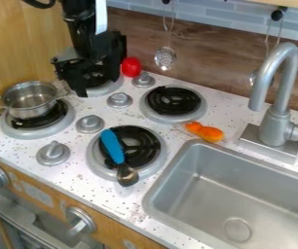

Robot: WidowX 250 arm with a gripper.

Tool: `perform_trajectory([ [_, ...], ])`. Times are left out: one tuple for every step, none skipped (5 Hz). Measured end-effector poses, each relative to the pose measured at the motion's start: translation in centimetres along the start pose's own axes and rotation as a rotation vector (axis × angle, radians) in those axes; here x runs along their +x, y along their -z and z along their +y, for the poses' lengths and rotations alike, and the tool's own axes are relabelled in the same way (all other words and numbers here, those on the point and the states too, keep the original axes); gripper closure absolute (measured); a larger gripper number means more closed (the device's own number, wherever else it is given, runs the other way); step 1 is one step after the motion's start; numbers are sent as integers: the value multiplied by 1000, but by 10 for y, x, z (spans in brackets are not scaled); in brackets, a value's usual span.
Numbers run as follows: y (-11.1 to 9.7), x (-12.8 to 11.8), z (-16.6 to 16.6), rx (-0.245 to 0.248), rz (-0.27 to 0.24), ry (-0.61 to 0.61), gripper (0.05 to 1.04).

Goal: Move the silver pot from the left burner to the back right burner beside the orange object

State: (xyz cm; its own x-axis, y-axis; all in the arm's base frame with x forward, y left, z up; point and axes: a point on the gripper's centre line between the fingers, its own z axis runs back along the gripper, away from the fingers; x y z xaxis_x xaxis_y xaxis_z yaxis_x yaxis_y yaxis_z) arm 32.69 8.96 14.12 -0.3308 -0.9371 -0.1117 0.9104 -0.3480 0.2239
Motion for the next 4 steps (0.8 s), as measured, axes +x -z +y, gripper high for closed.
perform_trajectory([
  [9,2,-4,-25,-18,-3,79],
  [10,-5,-8,-18,-24,-61,79],
  [4,-19,-18,25,24,-168,79],
  [0,-35,-39,51,125,-338,79],
])
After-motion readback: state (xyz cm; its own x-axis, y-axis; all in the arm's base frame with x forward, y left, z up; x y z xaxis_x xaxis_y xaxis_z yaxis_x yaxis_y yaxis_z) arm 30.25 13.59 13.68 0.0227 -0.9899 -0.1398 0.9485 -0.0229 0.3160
